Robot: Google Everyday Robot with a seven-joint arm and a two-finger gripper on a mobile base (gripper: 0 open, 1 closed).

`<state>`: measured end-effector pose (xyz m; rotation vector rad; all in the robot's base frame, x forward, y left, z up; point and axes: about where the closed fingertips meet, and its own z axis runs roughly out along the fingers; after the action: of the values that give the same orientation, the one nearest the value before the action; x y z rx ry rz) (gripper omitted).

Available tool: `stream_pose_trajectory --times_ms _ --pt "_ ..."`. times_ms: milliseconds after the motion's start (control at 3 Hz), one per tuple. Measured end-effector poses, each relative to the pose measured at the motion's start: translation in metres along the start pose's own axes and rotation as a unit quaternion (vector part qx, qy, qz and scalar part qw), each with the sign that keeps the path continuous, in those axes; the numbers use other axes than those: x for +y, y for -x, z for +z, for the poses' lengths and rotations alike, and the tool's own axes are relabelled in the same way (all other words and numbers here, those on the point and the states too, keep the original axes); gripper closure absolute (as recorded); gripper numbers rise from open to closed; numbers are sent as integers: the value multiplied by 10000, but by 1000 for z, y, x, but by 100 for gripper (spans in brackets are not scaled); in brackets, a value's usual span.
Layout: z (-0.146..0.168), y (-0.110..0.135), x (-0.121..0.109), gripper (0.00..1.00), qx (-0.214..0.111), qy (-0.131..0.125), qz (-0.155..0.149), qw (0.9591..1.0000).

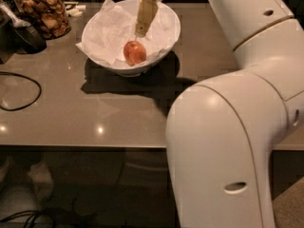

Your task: Pick apple from white bowl

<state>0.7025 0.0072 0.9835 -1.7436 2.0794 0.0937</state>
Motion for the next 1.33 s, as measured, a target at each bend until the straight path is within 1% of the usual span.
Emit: stream_pose_trajectory --times_ms 667,1333 --pt "34 1 -8 28 188 172 19 9997" --pt "53 3 -9 24 201 324 52 9993"
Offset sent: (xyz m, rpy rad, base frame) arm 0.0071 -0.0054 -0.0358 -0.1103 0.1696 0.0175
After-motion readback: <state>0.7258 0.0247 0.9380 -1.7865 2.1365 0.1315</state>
